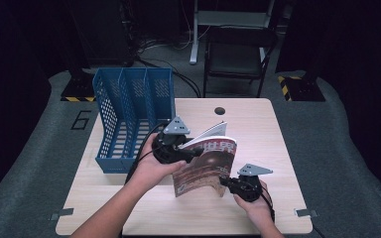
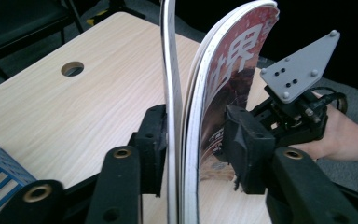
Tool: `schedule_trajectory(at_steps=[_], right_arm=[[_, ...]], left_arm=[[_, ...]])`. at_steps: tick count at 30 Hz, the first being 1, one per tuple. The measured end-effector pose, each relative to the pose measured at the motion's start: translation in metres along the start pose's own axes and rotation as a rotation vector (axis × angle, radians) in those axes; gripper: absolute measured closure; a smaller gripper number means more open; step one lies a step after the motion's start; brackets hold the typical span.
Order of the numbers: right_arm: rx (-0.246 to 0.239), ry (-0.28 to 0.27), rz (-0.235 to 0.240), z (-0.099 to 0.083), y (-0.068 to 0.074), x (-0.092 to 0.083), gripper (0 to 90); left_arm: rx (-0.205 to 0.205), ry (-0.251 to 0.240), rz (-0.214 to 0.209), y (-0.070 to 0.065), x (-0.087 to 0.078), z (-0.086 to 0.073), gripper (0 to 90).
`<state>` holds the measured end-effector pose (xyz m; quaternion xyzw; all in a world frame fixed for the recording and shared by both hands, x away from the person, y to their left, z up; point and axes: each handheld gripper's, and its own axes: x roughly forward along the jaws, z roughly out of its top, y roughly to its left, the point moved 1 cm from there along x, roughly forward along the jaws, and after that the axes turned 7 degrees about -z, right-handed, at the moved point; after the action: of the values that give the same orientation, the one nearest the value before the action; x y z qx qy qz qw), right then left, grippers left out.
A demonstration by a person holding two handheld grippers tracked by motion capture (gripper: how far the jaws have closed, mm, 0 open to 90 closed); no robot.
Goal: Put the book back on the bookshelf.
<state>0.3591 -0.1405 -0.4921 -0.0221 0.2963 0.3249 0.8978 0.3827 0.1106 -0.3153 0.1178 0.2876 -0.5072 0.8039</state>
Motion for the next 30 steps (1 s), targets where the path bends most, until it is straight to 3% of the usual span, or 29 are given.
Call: schedule_trajectory(at_steps=[11,20,30], right_arm=[[-0.011,-0.003,0.006,0.0003,-0.0009,0.0003,85.7],[-0.008,-0.004,0.004,0.0004,-0.0006,0.0004,85.7],[-0.004,-0.004,0.011,0.0006,-0.0004,0.0003,85.6]], left_arm=[[0.012,0.041,0.024,0.0013,0.0015,0.0023,70.3],[0.047,0.07,0.033,-0.0005,0.0026,0.0053,75.5],[0.021,0.099,0.002,-0.0009,0.0041,0.0091,81.0]])
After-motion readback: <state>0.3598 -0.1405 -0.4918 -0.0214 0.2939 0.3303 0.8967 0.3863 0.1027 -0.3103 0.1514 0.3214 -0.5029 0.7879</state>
